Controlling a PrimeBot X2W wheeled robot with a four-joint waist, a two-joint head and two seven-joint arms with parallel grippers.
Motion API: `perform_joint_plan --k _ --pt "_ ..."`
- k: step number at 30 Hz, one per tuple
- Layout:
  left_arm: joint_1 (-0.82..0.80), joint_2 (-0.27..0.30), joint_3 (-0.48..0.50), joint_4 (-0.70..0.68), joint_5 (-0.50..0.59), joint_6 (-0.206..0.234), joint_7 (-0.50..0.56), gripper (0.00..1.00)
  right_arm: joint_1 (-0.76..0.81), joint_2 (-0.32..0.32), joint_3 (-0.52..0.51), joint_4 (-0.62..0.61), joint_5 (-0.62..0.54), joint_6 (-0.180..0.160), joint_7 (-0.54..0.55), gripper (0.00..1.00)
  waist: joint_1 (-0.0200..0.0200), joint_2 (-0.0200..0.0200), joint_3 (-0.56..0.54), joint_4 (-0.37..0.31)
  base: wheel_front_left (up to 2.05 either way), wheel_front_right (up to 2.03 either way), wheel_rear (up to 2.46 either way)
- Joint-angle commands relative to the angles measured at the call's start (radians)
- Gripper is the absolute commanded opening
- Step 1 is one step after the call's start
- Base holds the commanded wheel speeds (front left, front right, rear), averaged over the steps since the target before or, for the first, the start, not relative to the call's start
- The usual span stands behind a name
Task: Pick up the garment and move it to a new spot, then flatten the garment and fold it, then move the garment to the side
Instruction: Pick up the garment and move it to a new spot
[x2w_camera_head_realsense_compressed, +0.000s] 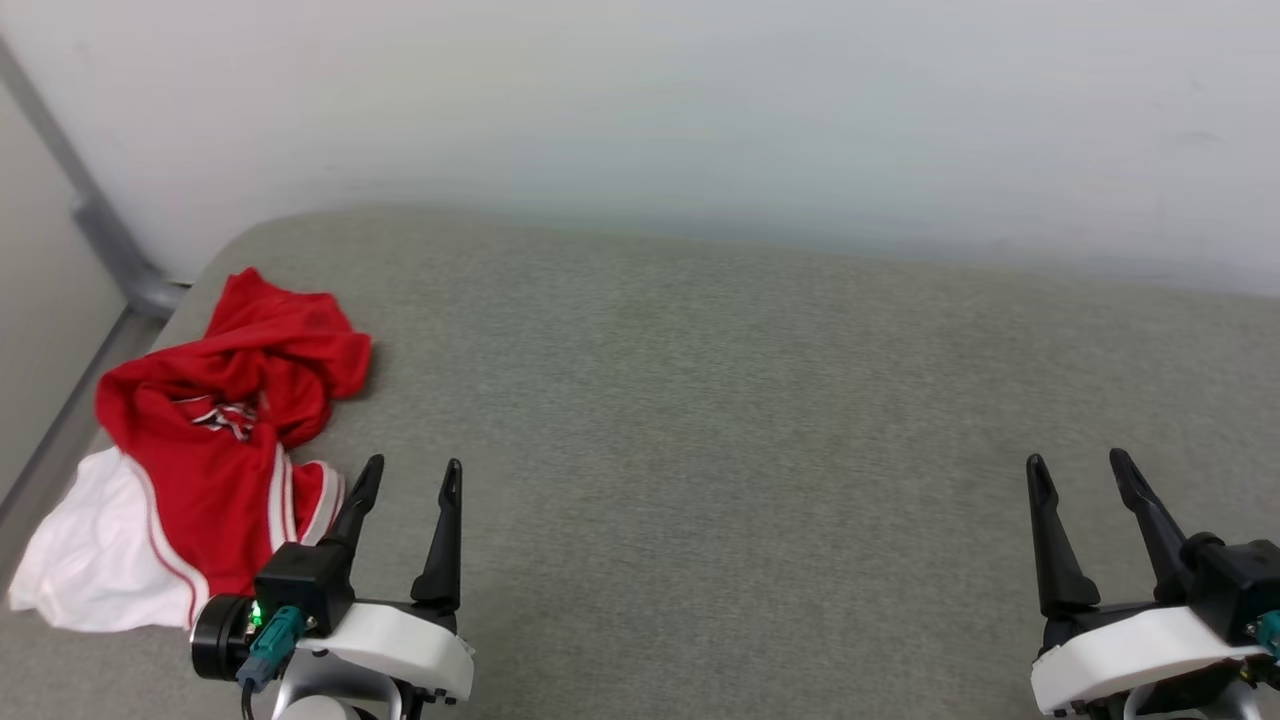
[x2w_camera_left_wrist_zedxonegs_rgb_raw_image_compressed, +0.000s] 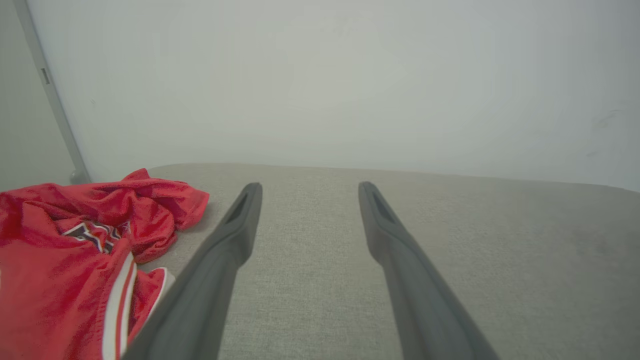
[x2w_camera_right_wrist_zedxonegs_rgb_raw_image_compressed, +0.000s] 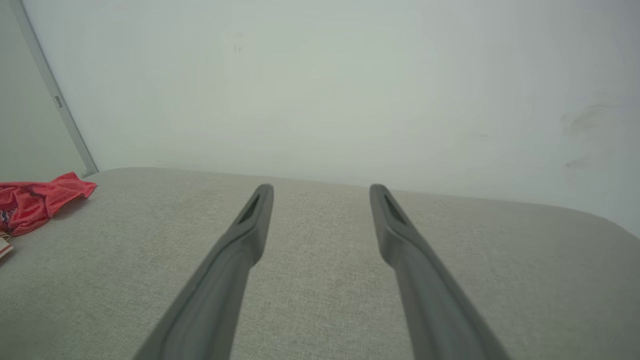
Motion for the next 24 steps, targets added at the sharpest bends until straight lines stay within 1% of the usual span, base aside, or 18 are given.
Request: perform_joint_plan --k 1,14,24 --pt "-0.005 0.001 0.002 0.003 0.000 0.001 -0.003 1.00 -0.006 0.001 0.001 -0.006 -0.003 0.000 -0.001 1.00 0.0000 -0.0001 0.003 0.035 0.00 0.00 0.00" --pt "-0.014 0.000 0.038 0.009 0.024 0.018 -0.003 1.00 -0.024 0.001 0.053 -0.032 -0.010 0.000 0.019 1.00 0.0000 -0.0001 0.028 0.215 0.00 0.00 0.00" --pt "-0.018 0.001 0.069 0.005 0.027 0.018 -0.003 1.00 -0.040 0.001 0.063 -0.044 -0.017 0.000 0.027 1.00 0.0000 -0.0001 0.046 0.305 0.00 0.00 0.00"
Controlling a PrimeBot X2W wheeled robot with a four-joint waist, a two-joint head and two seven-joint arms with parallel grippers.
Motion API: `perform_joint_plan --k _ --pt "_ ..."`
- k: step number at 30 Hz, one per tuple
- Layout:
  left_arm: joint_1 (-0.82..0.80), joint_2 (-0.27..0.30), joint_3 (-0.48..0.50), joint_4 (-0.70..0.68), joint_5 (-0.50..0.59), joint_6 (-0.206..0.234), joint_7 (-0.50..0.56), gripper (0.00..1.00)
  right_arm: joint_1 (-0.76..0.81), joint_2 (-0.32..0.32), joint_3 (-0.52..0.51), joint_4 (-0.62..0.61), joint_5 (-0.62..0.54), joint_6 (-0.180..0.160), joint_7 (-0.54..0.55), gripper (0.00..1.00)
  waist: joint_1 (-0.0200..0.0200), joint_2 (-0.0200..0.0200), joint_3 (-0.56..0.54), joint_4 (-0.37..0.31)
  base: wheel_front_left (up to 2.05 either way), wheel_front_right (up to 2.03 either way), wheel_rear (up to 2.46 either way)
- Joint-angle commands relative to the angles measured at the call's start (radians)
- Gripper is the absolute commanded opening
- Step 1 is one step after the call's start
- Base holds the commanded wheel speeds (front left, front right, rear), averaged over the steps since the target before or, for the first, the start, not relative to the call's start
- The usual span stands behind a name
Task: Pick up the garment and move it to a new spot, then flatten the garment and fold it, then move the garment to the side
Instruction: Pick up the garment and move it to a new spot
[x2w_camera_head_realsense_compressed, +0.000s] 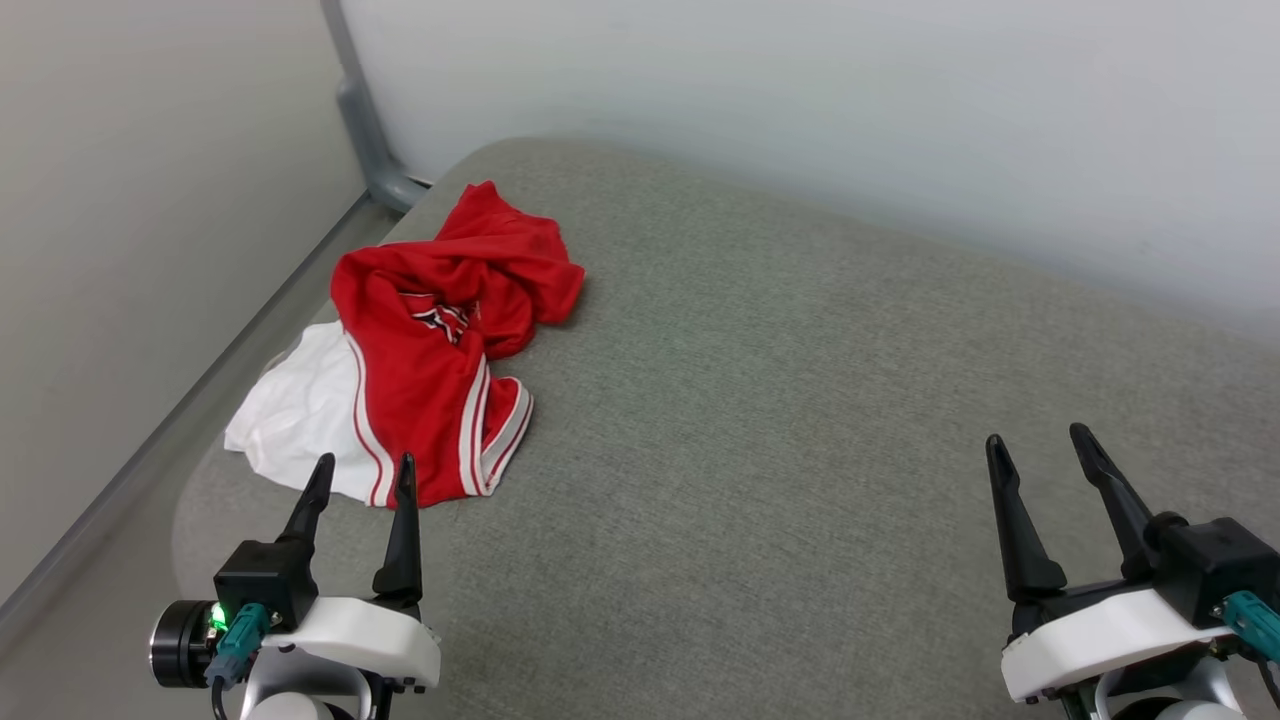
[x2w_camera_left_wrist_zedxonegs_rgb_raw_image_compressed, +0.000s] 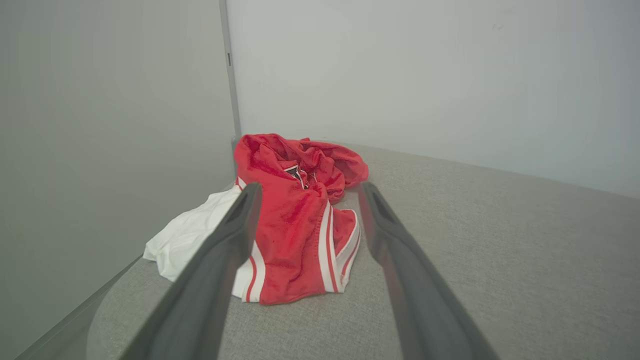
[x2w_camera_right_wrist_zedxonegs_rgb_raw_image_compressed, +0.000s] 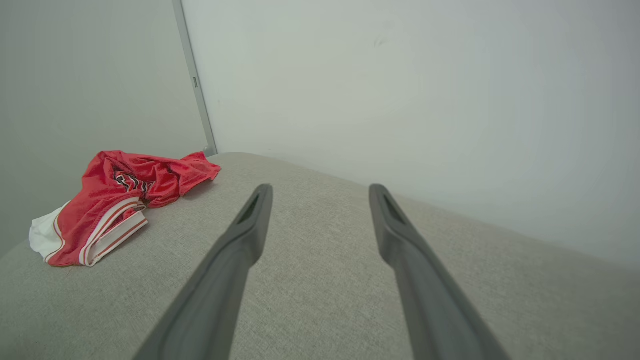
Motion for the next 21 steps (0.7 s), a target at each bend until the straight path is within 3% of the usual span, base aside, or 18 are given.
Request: perform_joint_plan --k 1,11,21 --pt "-0.012 0.000 0.004 -0.002 0.003 -0.002 -0.003 1.00 -0.019 0.001 0.001 -0.005 -0.001 0.000 0.001 1.00 0.0000 0.0000 0.006 0.016 0.00 0.00 0.00" --pt "-0.043 -0.002 0.019 0.037 -0.014 -0.008 -0.003 1.00 -0.036 0.001 0.007 -0.012 -0.005 0.000 0.010 1.00 0.0000 0.0000 0.028 0.037 0.00 0.00 0.00" --pt "-0.258 0.045 0.047 0.179 -0.108 -0.024 0.058 1.00 -0.078 0.001 0.018 -0.052 -0.041 0.000 0.053 1.00 0.0000 0.0000 0.134 -0.031 0.00 0.00 0.00"
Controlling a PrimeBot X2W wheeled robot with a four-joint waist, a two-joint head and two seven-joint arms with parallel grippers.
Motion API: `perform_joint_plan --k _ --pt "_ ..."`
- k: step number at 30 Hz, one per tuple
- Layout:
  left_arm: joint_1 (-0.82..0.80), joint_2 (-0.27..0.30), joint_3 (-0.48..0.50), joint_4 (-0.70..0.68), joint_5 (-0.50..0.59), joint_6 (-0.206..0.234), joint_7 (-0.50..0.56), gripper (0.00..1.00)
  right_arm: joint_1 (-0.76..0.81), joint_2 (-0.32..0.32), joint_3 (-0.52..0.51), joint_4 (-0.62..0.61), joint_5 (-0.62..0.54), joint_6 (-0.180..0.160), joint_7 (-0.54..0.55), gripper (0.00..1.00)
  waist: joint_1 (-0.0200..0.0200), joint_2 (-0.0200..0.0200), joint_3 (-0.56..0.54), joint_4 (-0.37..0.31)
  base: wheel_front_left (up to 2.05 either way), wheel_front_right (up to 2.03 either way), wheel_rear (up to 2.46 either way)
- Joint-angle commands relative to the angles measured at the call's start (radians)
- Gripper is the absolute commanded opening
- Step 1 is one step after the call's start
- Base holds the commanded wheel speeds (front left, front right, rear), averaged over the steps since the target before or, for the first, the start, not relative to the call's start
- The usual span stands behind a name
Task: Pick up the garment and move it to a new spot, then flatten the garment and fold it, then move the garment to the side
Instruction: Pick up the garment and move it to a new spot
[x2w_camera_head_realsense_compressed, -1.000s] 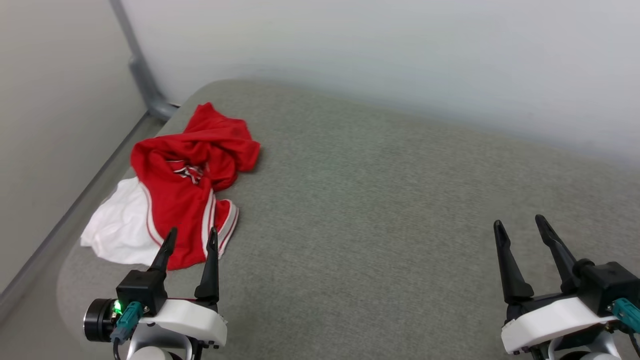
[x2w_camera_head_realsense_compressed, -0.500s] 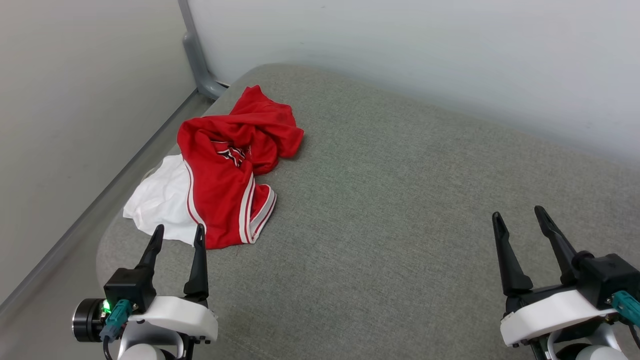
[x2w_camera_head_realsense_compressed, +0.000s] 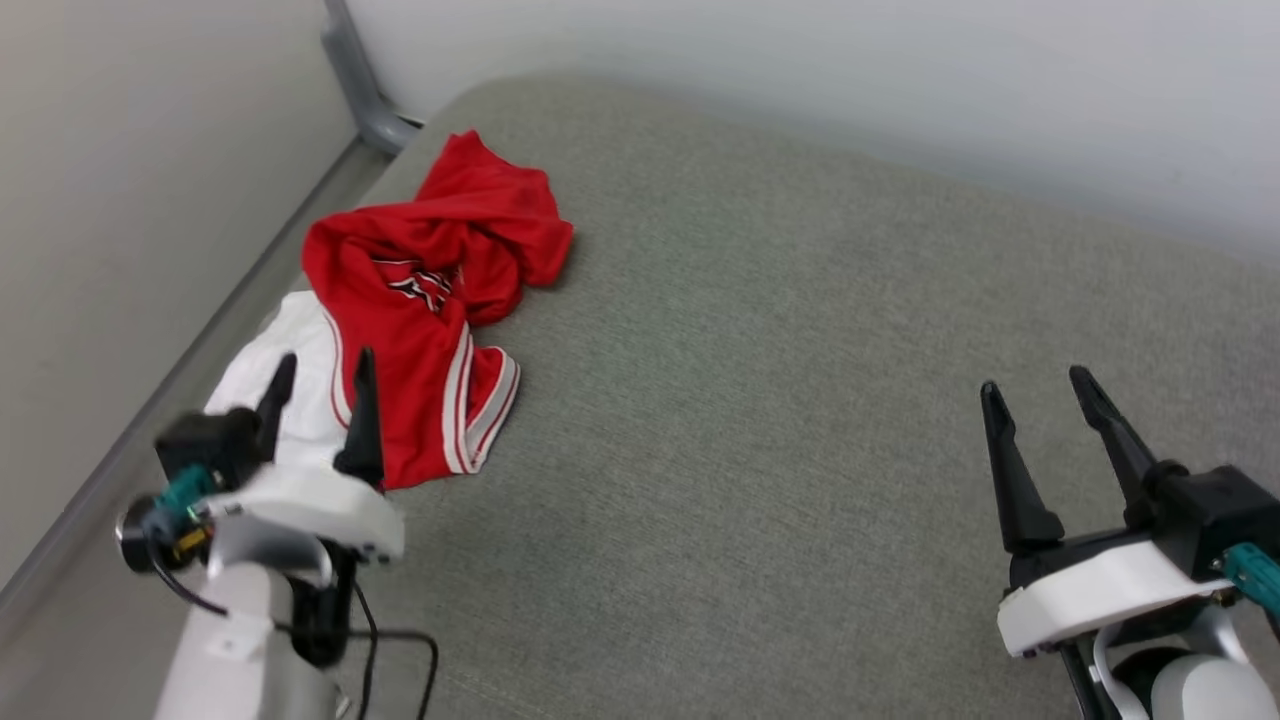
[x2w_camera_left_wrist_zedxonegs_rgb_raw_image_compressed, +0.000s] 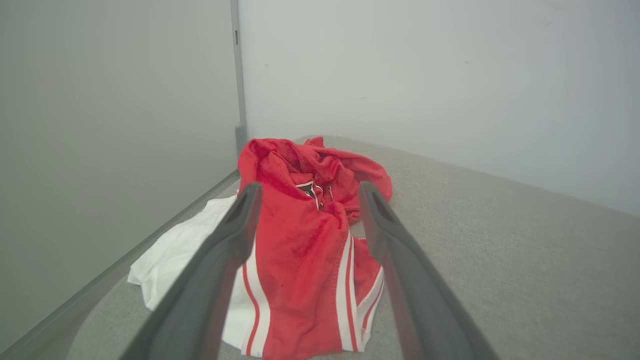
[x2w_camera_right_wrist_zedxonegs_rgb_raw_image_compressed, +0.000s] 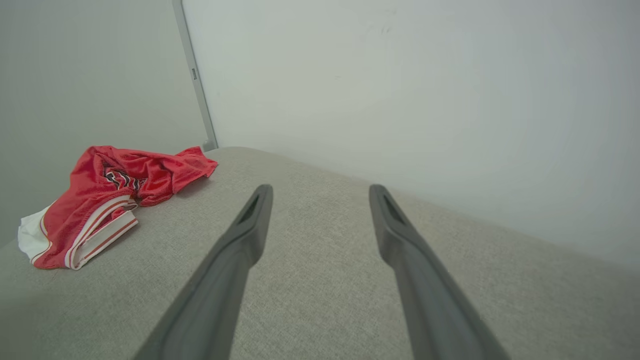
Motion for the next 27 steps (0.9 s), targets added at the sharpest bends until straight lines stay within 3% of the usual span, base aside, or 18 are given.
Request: perform_joint_plan --k 1,10,19,27 --pt "-0.052 0.018 0.011 0.007 -0.010 -0.004 0.014 1.00 -0.020 0.001 0.000 -0.011 -0.009 0.000 0.007 1.00 0.0000 0.0000 0.053 -0.038 0.00 0.00 0.00" --pt "-0.264 0.122 0.062 0.123 -0.123 -0.011 0.223 1.00 -0.079 0.001 0.002 -0.051 -0.023 0.000 0.025 1.00 0.0000 0.0000 0.196 -0.115 0.00 0.00 0.00" --pt "-0.447 0.298 0.079 0.305 -0.205 -0.013 0.512 1.00 -0.161 0.001 0.020 -0.051 -0.034 0.000 0.007 1.00 0.0000 0.0000 0.333 -0.185 0.00 0.00 0.00" --pt "-0.519 0.353 0.084 0.430 -0.246 0.011 0.747 1.00 -0.199 0.001 0.027 -0.040 -0.042 0.000 -0.003 1.00 0.0000 0.0000 0.404 -0.202 0.00 0.00 0.00"
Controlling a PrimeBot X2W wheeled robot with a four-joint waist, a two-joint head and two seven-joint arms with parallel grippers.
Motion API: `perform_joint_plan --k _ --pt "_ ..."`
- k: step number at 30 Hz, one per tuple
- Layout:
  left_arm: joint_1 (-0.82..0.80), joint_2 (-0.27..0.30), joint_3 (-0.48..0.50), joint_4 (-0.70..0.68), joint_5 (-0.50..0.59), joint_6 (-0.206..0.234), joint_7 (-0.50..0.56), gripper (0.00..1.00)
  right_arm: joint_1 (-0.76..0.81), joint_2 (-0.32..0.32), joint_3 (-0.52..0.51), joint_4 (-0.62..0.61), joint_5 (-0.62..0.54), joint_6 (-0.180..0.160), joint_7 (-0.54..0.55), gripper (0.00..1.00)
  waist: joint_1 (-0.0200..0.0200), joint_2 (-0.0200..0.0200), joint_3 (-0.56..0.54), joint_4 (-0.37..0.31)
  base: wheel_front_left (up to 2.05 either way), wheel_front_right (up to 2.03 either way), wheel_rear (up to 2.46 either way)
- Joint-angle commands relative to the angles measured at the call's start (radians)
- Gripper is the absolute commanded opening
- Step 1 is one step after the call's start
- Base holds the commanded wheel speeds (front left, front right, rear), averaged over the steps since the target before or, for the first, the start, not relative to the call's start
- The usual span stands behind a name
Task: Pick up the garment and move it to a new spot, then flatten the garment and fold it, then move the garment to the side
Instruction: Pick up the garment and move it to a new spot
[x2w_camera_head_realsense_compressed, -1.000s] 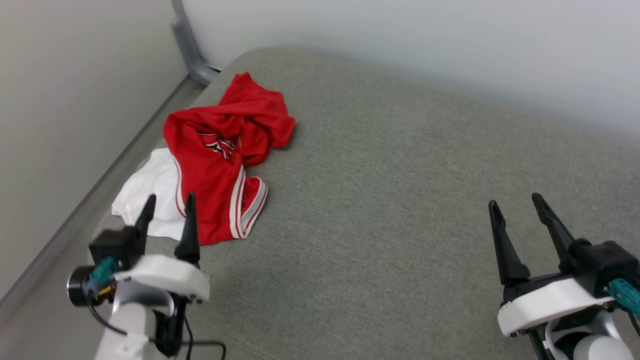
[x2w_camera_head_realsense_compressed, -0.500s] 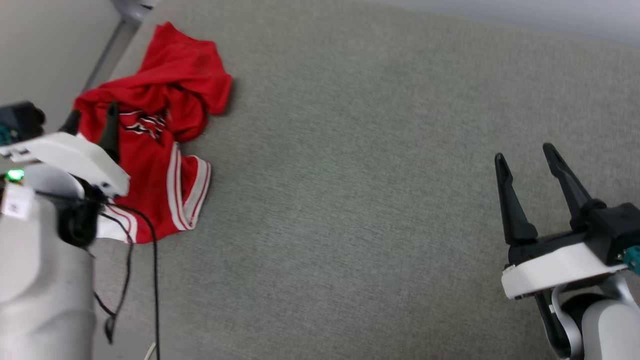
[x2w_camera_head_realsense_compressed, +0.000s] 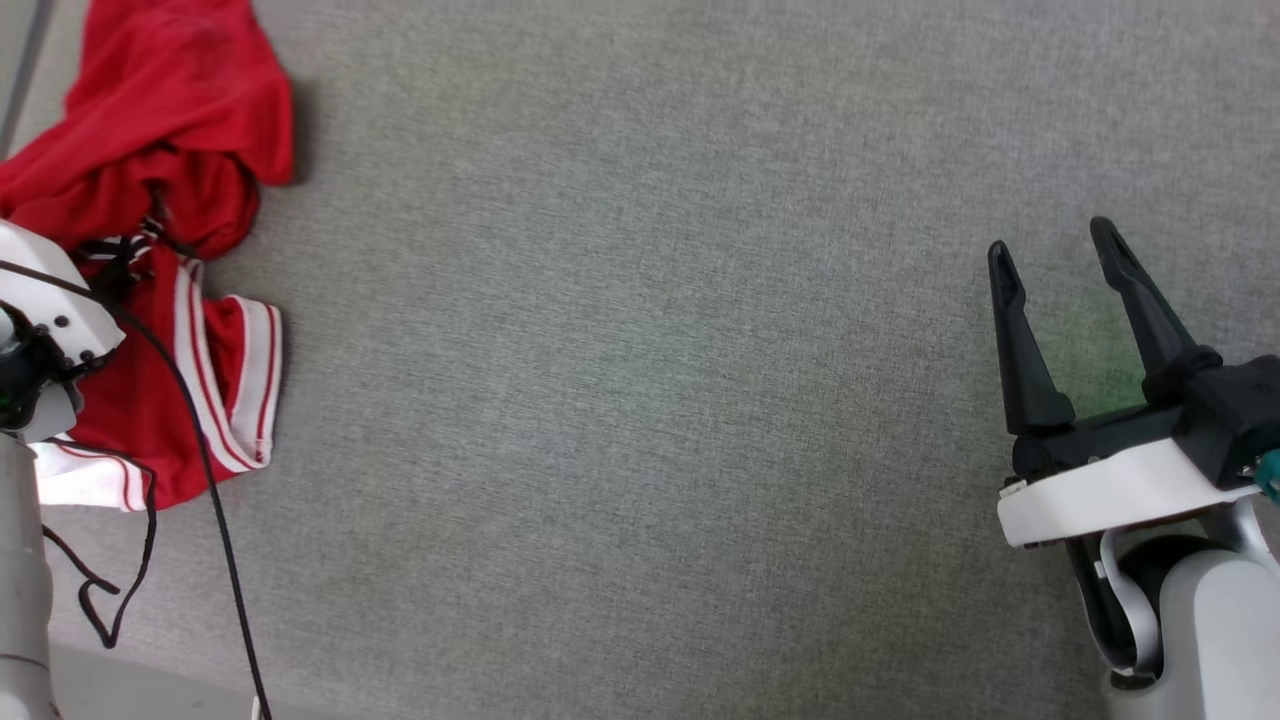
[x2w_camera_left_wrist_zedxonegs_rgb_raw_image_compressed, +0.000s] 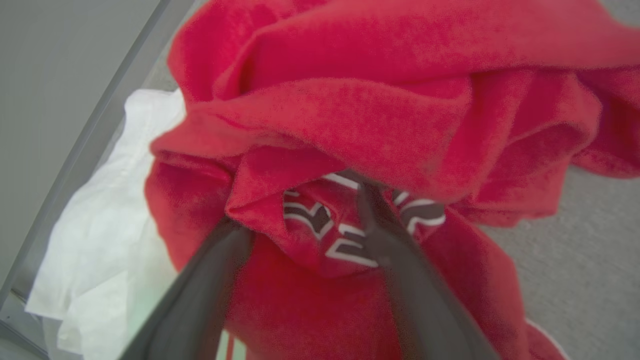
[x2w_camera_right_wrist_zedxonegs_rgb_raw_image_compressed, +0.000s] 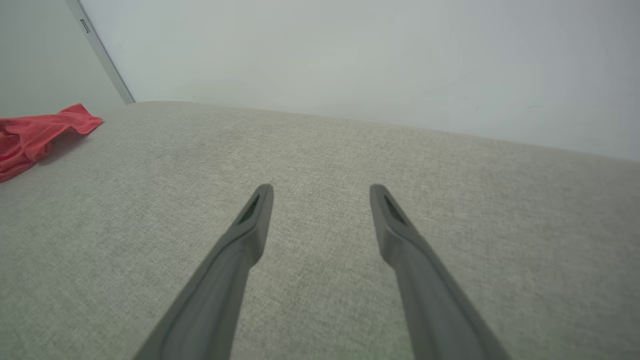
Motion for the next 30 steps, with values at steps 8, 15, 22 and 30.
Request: perform_joint_plan --k 8,15,22,30 --pt "0.012 -0.031 0.008 0.091 -0.048 0.010 0.105 0.39 -0.040 0.001 0.006 0.004 -0.008 0.000 -0.005 1.00 -0.0002 0.0000 0.034 -0.015 0.00 0.00 0.00" --pt "0.005 -0.010 -0.006 0.060 -0.024 0.003 -0.045 0.00 -0.022 0.001 -0.007 0.014 -0.006 0.000 -0.010 1.00 -0.0002 0.0000 -0.021 -0.010 0.00 0.00 0.00" --pt "-0.007 0.006 -0.017 0.017 0.024 0.010 -0.284 0.00 0.014 0.001 -0.018 0.047 0.030 0.000 -0.026 1.00 -0.0002 0.0000 -0.138 -0.006 0.00 0.00 0.00" --pt "-0.005 -0.001 -0.080 -0.057 0.109 0.009 -0.545 0.00 0.069 0.001 -0.045 0.075 0.059 0.000 -0.036 1.00 -0.0002 0.0000 -0.278 -0.015 0.00 0.00 0.00"
